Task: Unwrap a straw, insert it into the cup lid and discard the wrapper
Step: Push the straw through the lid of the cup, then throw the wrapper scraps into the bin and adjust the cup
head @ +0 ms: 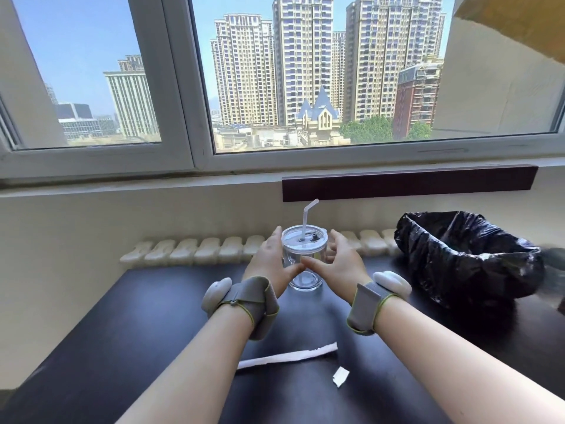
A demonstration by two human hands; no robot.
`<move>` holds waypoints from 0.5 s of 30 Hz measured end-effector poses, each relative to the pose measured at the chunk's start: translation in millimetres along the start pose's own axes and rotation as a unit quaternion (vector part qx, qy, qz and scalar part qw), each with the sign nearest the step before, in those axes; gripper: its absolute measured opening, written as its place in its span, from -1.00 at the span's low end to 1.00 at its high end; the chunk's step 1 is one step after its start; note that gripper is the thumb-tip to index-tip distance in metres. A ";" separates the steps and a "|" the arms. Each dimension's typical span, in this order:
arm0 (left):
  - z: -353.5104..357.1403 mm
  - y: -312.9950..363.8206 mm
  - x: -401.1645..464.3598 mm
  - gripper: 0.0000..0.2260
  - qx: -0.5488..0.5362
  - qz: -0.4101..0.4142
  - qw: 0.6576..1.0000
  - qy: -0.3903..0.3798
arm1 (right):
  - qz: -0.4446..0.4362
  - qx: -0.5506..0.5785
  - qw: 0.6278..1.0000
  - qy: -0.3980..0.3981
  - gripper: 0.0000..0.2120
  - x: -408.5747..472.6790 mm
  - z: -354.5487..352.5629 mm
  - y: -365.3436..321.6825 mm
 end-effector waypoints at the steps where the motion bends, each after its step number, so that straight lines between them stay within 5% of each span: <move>1: -2.4 -0.1 -3.5 -0.18 0.009 -0.005 1.000 0.001 | 0.005 -0.007 1.000 -0.001 -0.30 -2.5 -1.8 -1.2; 9: -22.1 3.5 -41.7 -0.45 0.004 -0.029 1.000 -0.002 | 0.047 -0.085 0.994 -0.049 -0.36 -31.5 -17.2 -12.6; 15: -20.2 -2.3 -88.4 -0.70 0.071 -0.042 0.988 -0.132 | 0.084 -0.160 0.970 -0.166 -0.58 -69.1 -17.3 -12.3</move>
Point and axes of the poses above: each hand's wrist, its own x-axis towards the middle knuckle, its own z-axis out of the palm, y = z × x, the point moved 3 cm from there along x, towards the middle knuckle, and after that the axes turned 1 degree about -z, right-handed, at the moved point
